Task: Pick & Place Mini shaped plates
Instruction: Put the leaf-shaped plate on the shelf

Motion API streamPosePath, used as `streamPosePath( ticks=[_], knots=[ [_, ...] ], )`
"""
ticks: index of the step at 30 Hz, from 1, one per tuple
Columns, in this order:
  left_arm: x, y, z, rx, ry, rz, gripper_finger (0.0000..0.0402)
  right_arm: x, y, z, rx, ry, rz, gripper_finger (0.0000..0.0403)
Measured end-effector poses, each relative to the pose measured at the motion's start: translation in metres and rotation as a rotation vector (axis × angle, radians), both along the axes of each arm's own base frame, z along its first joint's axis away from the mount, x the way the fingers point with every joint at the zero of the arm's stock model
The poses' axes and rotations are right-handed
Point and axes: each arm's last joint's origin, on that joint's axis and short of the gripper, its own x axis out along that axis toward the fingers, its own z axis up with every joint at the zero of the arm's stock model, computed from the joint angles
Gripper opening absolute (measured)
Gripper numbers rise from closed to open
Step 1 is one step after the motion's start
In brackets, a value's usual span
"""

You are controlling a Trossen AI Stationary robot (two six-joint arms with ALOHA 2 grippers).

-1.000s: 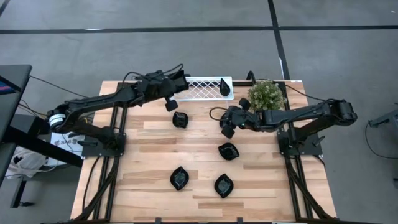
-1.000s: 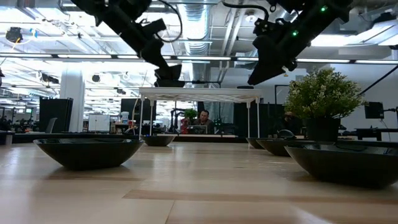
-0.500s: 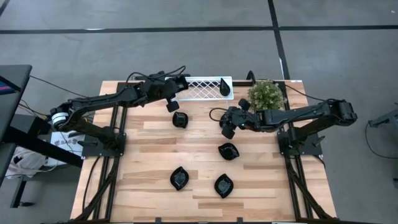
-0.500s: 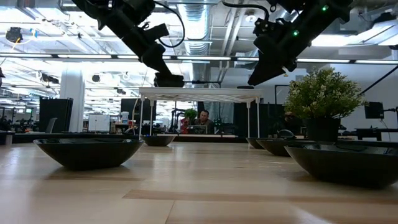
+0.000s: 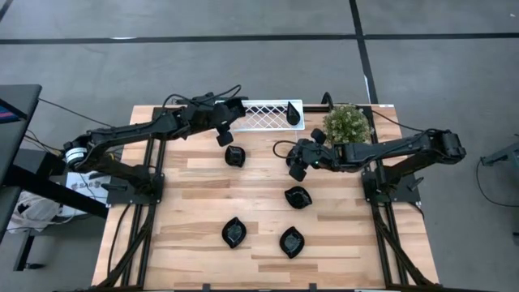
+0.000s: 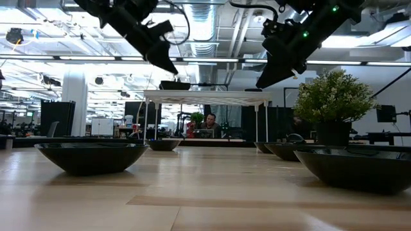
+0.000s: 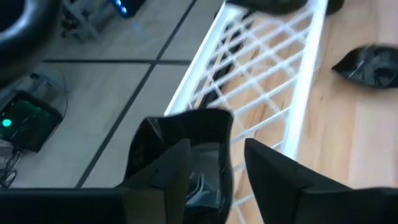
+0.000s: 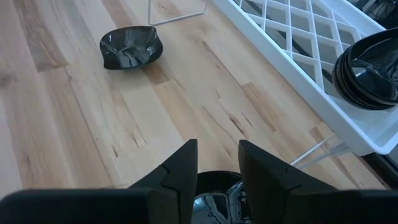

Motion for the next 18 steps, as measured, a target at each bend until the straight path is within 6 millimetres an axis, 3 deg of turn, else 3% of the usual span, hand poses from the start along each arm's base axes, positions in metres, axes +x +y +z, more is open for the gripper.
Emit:
streamPosePath(
  ticks=[11, 14, 18],
  knots=[
    [-0.014, -0.062, 0.057, -0.076, -0.285, -0.082, 0.0165, 0.001, 0.010, 0.000, 0.001, -0.001, 0.039, 0.0111],
    [-0.013, -0.084, 0.056, -0.112, -0.299, -0.137, 0.0157, 0.001, 0.017, 0.000, 0.001, -0.001, 0.068, 0.0111],
    [-0.010, -0.120, 0.035, -0.161, -0.252, -0.180, 0.0145, 0.000, 0.031, 0.000, 0.000, 0.000, 0.123, 0.0111]
  ],
)
